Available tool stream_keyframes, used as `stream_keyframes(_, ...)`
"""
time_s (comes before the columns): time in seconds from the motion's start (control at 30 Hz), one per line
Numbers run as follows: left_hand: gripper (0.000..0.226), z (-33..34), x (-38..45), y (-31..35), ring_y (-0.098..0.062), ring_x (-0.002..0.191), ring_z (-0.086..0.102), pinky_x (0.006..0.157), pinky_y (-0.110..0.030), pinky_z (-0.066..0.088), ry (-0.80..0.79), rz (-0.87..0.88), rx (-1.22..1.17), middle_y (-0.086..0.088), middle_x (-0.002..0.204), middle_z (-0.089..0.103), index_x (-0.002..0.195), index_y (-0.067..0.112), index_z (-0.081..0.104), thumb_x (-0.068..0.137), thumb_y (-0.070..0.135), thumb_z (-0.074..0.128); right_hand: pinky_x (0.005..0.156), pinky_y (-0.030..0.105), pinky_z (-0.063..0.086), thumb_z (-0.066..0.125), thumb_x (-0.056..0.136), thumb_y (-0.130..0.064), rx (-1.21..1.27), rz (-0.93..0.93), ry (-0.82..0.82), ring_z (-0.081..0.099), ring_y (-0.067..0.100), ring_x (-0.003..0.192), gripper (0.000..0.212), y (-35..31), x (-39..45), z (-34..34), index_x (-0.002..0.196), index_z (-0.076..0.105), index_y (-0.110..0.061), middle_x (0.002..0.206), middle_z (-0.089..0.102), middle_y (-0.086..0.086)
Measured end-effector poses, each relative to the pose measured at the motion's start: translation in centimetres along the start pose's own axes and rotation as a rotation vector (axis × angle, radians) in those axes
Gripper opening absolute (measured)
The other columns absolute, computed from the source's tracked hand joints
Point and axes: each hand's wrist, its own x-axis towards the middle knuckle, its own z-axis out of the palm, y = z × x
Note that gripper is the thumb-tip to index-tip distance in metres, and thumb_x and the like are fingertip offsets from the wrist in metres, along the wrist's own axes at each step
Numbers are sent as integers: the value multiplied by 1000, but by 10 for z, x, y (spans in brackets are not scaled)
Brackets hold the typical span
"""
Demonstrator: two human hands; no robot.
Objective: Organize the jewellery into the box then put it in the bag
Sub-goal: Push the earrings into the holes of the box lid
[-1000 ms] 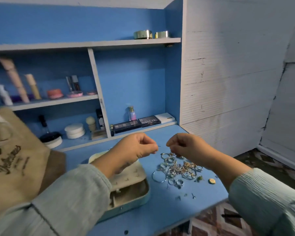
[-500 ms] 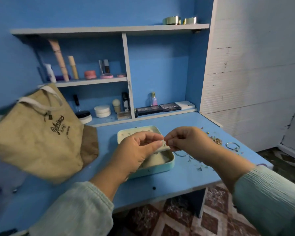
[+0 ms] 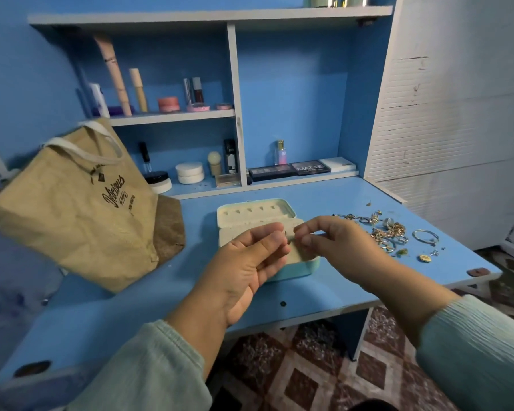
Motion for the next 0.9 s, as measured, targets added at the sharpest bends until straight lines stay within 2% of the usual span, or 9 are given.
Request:
stream_keyframes(0.03,15,0,0,1,-6,61,65,74,-23,55,5,-13,-30,2,63,67,81,13,66,67,10,62,62,15,45,57,90,-11,-20,-15,6,56,5,62,17,-1,0,1,82,66,-23,72,65,-3)
stream_keyframes(0.1,18,-2,-1,2,-6,61,65,74,-23,54,5,-34,-66,1,64,67,83,13,66,66,10,62,56,18,41,57,90,-12,-37,-28,29,53,9,66,19,-2,1,3,81,65,-26,77,65,-1)
stream_keyframes(0.23,23,-6,-2,1,-7,64,67,74,-25,55,-17,-67,-95,0,69,69,88,10,67,66,11,61,63,24,42,57,90,-14,-29,-39,84,56,14,78,19,-4,5,4,79,65,-27,97,70,1)
stream_keyframes(0.3,23,-7,-3,1,-8,64,67,75,-25,55,-24,-80,-117,-1,71,69,88,9,68,67,10,59,65,24,44,57,90,-14,-25,-42,94,59,16,82,20,-6,6,4,78,65,-27,98,70,1)
stream_keyframes(0.43,19,-7,-4,2,-9,62,68,71,-25,55,-10,-85,-165,-3,70,70,81,9,71,65,9,60,83,33,49,58,90,-13,4,-40,107,62,23,97,20,-8,9,5,78,66,-26,98,70,2)
stream_keyframes(0.53,16,-7,-5,1,-10,61,68,68,-25,56,-8,-88,-191,-3,70,70,72,10,75,66,9,60,84,32,49,58,90,-11,19,-46,104,62,21,94,21,-9,12,4,77,66,-26,98,70,3)
stream_keyframes(0.73,15,-7,-5,0,-9,61,68,65,-24,56,-27,-96,-256,-2,70,70,66,13,76,67,12,61,95,40,48,59,89,-11,31,-48,112,63,20,99,23,-9,18,3,75,67,-27,95,70,1)
stream_keyframes(0.83,12,-7,-3,-2,-8,64,66,62,-22,56,21,-10,-217,-1,71,69,71,14,74,66,12,63,95,39,48,59,89,-10,58,-55,114,63,20,99,23,-11,20,3,74,67,-27,96,70,1)
stream_keyframes(0.9,10,-12,2,-5,-5,69,62,63,-16,54,113,150,37,5,72,68,78,19,71,71,14,66,94,36,49,59,89,-10,74,-58,122,63,20,99,23,-12,22,3,74,67,-27,96,70,1)
